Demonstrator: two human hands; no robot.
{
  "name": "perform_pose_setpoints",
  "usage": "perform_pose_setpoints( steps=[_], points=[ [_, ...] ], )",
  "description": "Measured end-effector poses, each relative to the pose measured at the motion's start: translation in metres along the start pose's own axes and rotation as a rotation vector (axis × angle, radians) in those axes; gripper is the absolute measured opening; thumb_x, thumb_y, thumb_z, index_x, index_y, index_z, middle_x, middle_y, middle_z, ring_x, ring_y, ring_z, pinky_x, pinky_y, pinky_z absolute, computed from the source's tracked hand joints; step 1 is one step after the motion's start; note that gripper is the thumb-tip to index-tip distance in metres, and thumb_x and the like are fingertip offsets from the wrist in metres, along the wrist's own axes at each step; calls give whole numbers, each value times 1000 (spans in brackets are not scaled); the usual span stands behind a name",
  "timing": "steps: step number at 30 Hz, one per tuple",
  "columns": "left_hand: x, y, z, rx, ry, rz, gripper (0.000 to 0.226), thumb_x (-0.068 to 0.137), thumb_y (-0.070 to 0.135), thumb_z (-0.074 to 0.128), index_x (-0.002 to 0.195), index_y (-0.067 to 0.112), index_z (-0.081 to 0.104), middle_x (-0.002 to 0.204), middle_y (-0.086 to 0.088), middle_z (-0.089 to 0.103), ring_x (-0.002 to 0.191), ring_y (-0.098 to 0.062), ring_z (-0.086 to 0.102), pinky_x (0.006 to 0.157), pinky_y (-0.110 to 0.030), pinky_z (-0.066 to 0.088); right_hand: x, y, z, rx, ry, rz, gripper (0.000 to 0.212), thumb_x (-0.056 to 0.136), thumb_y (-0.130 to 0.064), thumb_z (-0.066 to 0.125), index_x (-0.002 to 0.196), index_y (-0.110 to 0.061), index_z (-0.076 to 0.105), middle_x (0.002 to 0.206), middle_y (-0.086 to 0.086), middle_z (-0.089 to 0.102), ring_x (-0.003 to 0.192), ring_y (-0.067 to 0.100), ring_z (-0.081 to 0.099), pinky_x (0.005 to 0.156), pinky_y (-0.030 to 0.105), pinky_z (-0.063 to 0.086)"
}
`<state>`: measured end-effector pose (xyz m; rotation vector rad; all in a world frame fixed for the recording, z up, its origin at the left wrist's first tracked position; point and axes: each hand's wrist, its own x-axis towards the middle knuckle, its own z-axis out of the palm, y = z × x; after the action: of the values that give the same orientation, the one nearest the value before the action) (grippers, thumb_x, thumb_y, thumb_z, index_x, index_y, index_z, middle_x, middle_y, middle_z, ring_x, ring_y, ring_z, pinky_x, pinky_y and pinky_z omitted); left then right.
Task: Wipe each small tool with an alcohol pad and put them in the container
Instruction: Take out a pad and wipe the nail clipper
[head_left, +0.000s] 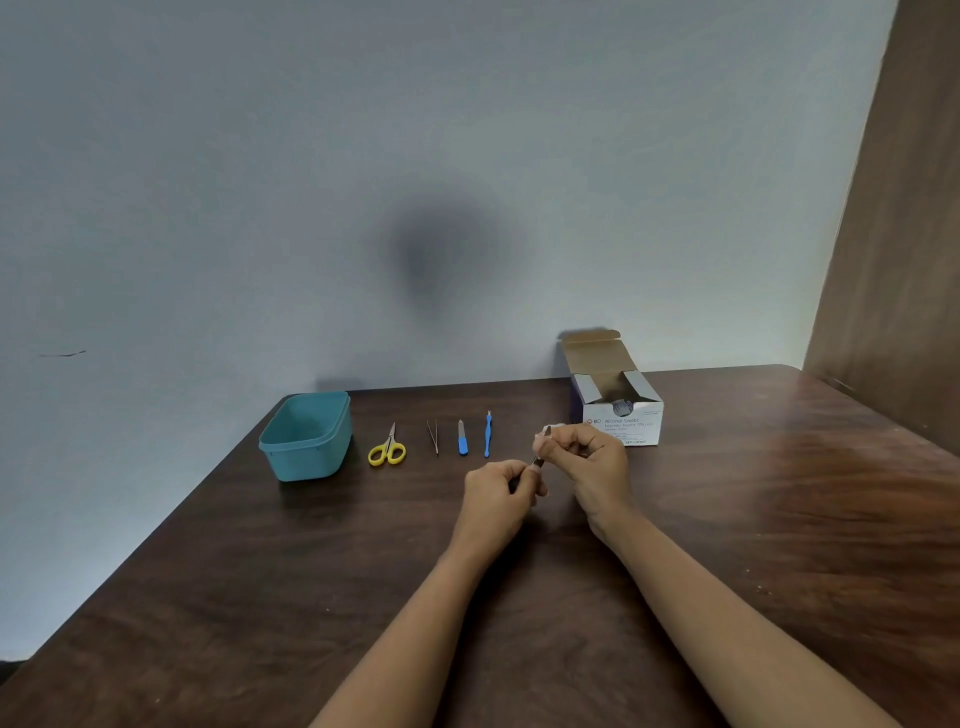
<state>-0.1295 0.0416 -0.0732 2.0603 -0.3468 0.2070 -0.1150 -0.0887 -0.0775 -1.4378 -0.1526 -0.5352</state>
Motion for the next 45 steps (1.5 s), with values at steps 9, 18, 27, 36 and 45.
perform_pose_setpoints(
  steps=[9, 18, 27, 36, 45],
  points=[
    [-1, 1, 2, 18, -4, 8, 29, 95, 23, 53, 73, 18, 72, 68, -1, 67, 62, -3, 56, 60, -11, 42, 0, -1, 1, -45, -3, -35, 22, 87, -5, 65, 73, -20, 72, 85, 8, 68, 84, 1, 65, 78, 17, 49],
    [-1, 1, 1, 51, -24, -11, 29, 95, 26, 54, 76, 17, 73, 70, 1, 67, 61, -1, 55, 62, -13, 43, 2, 2, -1, 58, 67, 53, 6, 79, -6, 74, 84, -3, 73, 84, 8, 70, 80, 18, 58, 71, 19, 51],
    [-2, 2, 2, 34, -20, -12, 29, 95, 28, 54, 74, 19, 73, 73, -3, 69, 65, -6, 59, 66, -20, 48, 3, 2, 0, 97, 94, 34, 11, 85, -5, 67, 89, 4, 71, 82, 6, 70, 74, -4, 65, 68, 8, 47],
    [-1, -1, 2, 23, -13, -2, 28, 95, 24, 53, 75, 17, 72, 76, -11, 70, 65, -10, 58, 62, -19, 45, 4, 3, -2, 59, 6, 47, 17, 90, -1, 58, 80, -6, 71, 87, 0, 72, 83, -3, 66, 74, 9, 48],
    [1, -4, 1, -10, -8, 8, 28, 96, 26, 53, 74, 22, 70, 77, 0, 70, 62, 6, 57, 61, -6, 43, 0, -3, -2, 97, -14, 75, 9, 74, 0, 76, 73, -9, 74, 78, 6, 69, 75, 7, 64, 71, 19, 52]
  ],
)
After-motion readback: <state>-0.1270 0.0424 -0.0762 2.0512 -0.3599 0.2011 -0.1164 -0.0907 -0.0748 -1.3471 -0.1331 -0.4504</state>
